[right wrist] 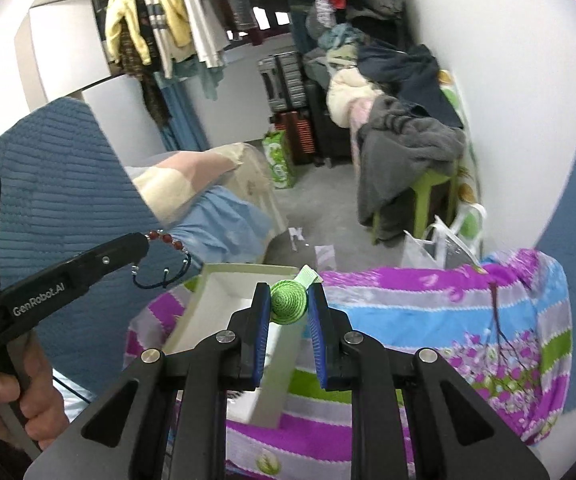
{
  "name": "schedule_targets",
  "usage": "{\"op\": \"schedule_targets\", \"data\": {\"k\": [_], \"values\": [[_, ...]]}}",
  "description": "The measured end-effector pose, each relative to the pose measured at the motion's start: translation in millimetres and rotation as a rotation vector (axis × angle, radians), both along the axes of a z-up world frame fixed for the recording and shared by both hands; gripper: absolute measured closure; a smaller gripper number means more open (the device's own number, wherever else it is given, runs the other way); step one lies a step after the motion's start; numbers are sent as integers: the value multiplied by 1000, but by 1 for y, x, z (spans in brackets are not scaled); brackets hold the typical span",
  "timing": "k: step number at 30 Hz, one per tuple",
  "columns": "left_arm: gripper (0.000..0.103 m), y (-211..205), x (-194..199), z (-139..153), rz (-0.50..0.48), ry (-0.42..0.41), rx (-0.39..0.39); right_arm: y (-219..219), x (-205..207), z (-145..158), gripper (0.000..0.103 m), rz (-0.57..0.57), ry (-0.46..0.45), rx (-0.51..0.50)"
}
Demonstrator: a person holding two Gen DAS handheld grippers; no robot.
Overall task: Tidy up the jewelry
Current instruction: 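Carry the bead bracelet with the left tool while the right tool carries the green pendant to the box, then open the left tool inside the box while the right tool releases the green pendant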
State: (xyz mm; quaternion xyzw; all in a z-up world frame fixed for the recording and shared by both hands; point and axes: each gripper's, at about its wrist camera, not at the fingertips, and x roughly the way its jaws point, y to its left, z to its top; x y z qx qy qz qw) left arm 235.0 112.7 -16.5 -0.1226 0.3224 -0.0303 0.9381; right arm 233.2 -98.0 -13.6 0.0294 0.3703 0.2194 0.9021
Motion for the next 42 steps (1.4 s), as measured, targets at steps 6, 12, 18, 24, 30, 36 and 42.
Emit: {"op": "schedule_targets", "data": {"k": [6,12,18,24,30,36,42], "values": [[98,34,7,-20,31,42,5,37,13,-13,86,64,26,4],[98,54,25,-69,59,127,-13,67,29,-50,86,110,101,-20],[98,65,44,-128,68,245,-36,90,42,-102,86,158,201,-60],[97,66,58,-177,58,334,-47,103,51,-146,86,189,274,-99],[96,64,61,-204,61,396,-41,106,53,-168,86,195,322,-121],[95,64,57,-195,82,427,-51,99,54,-167,73,176,330,-124],[64,61,43,-140,112,362,-36,85,50,-126,72,147,258,-103]]}}
